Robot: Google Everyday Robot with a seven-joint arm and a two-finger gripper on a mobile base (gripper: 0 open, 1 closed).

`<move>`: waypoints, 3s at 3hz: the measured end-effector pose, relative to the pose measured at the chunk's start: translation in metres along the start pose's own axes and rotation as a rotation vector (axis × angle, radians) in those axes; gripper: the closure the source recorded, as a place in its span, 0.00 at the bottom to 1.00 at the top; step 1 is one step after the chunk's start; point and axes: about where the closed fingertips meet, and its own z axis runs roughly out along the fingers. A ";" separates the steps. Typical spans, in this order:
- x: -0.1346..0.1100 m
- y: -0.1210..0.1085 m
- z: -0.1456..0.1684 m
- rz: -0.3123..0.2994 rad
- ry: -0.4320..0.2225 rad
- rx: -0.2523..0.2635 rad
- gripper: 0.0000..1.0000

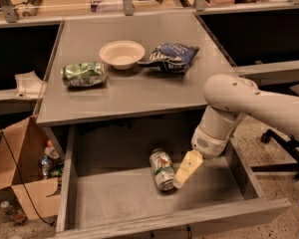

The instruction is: Pick 7up can from top drawer and place on counter

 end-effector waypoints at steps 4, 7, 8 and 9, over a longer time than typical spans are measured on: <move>0.045 0.004 -0.055 0.022 -0.032 -0.048 0.00; 0.048 0.038 -0.071 -0.068 -0.043 -0.039 0.00; 0.039 0.030 -0.060 -0.003 -0.055 0.020 0.00; 0.027 0.023 -0.052 0.059 -0.060 0.079 0.00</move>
Offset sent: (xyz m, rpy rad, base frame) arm -0.0045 -0.0228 0.0033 0.0223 0.0119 -0.0677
